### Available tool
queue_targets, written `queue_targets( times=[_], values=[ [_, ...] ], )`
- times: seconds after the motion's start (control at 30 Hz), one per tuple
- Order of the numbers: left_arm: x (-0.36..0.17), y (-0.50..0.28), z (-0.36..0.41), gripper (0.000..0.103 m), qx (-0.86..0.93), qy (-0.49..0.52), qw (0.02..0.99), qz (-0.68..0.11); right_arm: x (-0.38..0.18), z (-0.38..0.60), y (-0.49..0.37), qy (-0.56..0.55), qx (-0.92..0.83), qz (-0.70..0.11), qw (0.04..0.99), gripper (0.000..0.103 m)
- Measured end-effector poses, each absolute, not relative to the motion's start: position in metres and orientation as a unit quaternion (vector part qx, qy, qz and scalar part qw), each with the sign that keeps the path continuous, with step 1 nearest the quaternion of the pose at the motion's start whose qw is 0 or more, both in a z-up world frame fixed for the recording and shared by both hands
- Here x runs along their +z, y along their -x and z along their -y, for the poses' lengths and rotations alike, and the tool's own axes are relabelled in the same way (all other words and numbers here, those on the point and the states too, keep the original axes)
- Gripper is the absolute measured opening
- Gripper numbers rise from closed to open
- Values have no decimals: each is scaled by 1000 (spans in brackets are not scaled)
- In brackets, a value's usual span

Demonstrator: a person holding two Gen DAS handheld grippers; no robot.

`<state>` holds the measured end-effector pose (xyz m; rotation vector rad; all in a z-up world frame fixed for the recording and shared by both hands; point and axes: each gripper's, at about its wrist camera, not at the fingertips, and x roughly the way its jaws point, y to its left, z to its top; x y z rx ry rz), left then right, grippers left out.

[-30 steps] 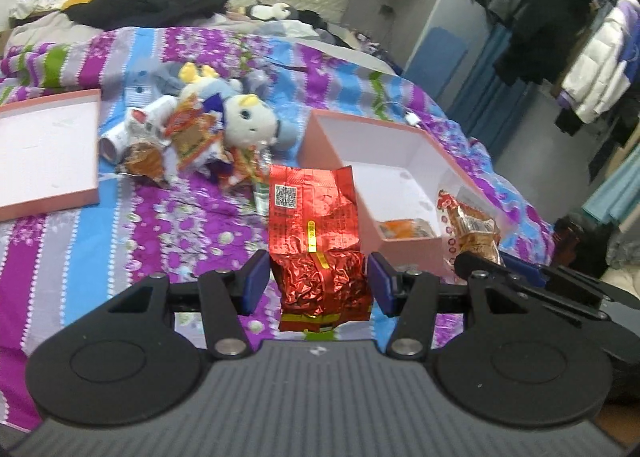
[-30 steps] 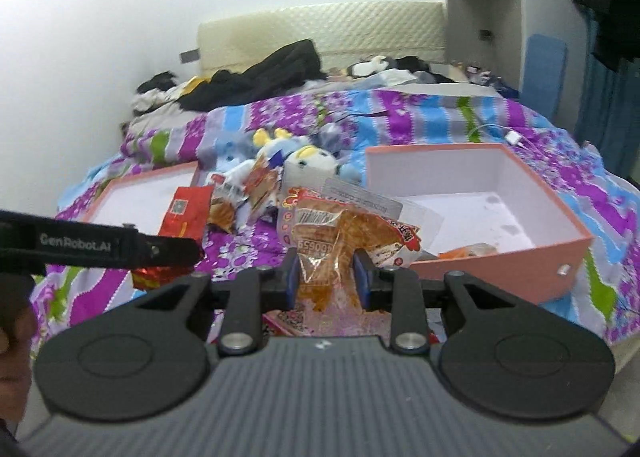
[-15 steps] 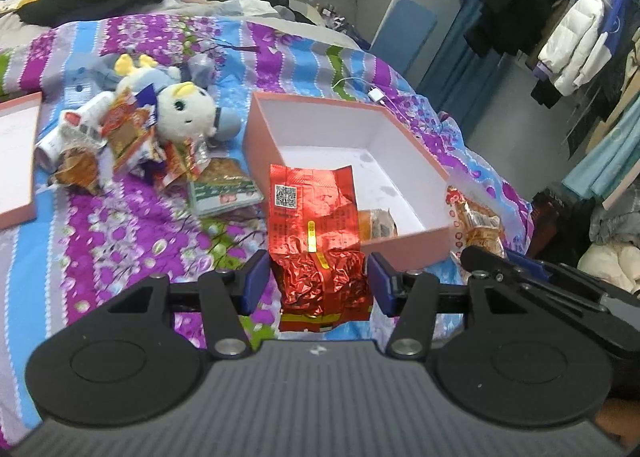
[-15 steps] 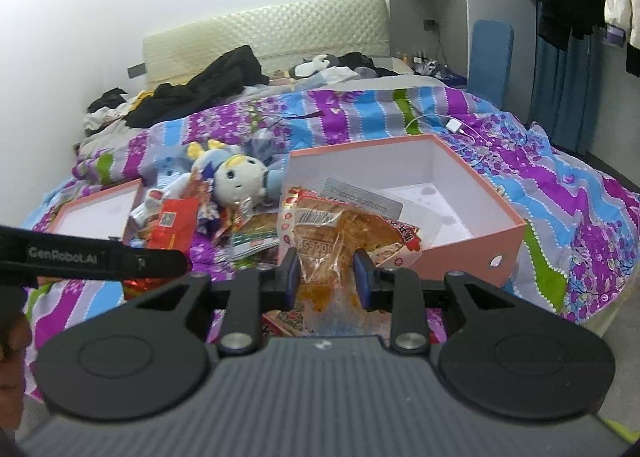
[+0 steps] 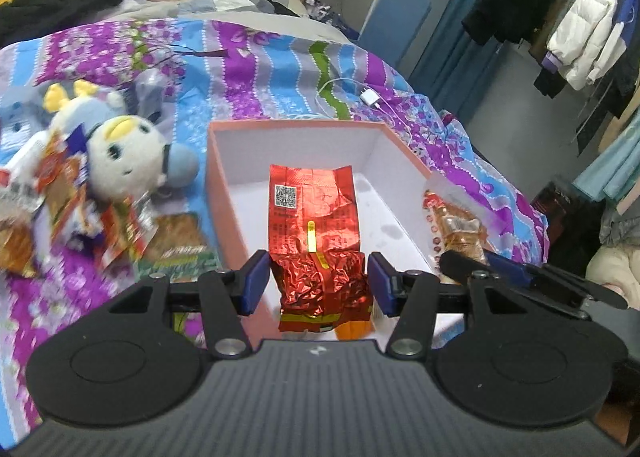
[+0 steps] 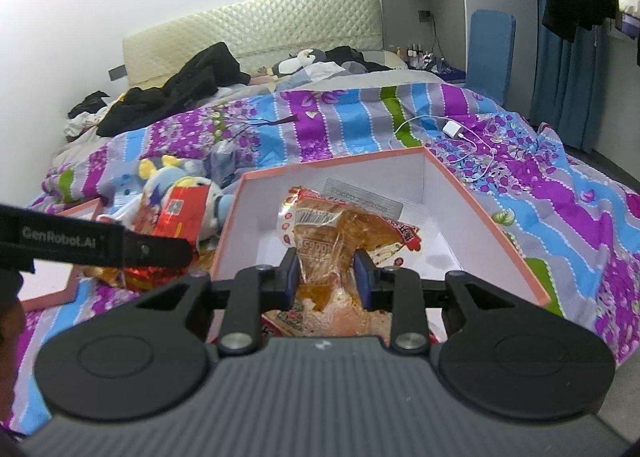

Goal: Organize snacks
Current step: 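Lower red packet into pink box with left tool while right tool releases pastry bag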

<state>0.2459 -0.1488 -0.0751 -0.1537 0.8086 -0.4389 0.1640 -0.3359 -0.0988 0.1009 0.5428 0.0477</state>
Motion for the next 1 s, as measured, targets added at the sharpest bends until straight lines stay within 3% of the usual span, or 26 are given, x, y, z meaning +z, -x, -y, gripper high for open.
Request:
queue_targets(
  times=[0.5, 0.6, 0.63, 1.0],
  values=[
    [-141, -348, 196, 60, -238, 62, 864, -439, -162, 365, -250, -79, 0, -348, 934, 38],
    [-145, -350, 194, 63, -226, 55, 869, -436, -168, 366, -252, -79, -7, -358, 930, 46],
    [-146, -350, 192, 68, -226, 55, 868, -438, -168, 367, -252, -84, -15, -360, 929, 53],
    [-98, -304, 168, 70, -222, 62, 884, -407, -128, 358, -216, -80, -15, -323, 943, 52]
  ],
)
